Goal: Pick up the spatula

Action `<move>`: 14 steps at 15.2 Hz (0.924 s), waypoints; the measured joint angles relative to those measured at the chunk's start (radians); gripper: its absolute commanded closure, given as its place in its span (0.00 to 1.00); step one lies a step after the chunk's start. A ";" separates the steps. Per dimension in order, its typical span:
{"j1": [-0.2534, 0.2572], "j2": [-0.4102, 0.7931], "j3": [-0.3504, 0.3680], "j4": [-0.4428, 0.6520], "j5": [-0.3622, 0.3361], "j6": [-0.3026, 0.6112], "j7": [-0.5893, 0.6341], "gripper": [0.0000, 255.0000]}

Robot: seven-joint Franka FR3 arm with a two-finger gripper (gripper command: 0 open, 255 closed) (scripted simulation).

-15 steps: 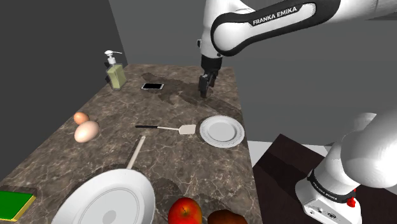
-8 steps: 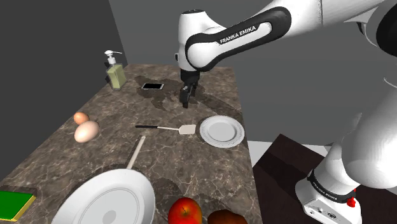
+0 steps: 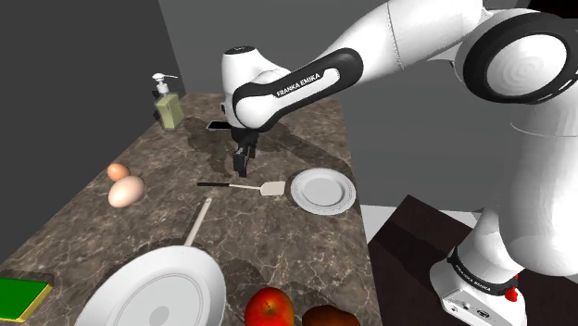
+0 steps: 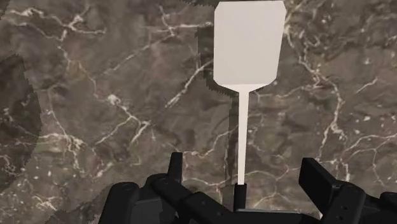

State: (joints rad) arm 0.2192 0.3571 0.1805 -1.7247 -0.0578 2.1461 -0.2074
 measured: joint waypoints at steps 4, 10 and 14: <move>0.029 0.103 0.011 0.092 -0.022 0.002 -0.011 0.00; 0.031 0.150 0.006 0.076 -0.032 0.064 -0.013 0.00; 0.034 0.155 0.006 0.069 -0.034 0.076 -0.009 1.00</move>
State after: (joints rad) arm 0.2535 0.5124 0.1867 -1.6558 -0.0918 2.2225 -0.2162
